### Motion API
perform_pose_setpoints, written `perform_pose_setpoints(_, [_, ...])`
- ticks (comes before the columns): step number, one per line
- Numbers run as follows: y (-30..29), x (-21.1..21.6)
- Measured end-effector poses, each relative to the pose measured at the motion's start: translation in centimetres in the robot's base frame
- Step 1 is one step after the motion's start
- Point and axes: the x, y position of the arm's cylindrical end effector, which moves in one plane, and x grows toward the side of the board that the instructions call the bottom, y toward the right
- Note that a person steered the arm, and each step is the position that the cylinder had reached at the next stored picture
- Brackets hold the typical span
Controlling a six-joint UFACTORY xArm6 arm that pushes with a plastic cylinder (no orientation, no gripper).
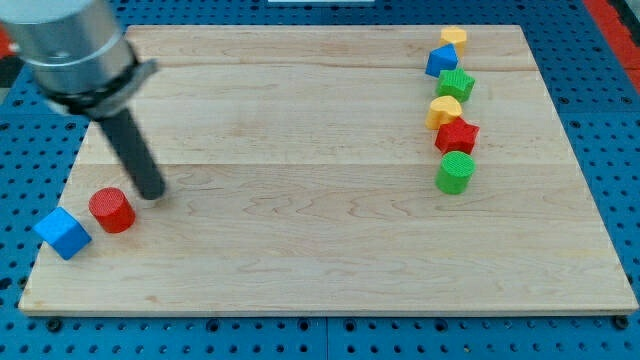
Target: Move the green circle to the bottom center of the board
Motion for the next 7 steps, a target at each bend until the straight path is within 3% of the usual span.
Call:
perform_pose_setpoints(1, [11.3,3.8])
perform_pose_setpoints(2, [24.9,4.3])
perform_pose_setpoints(3, [37.7,3.1])
perform_pose_setpoints(4, [44.1,-4.2])
perform_pose_setpoints(5, [38.7,-6.5])
perform_pose_setpoints(6, [30.4,-3.5])
perform_pose_setpoints(7, [27.8,0.5])
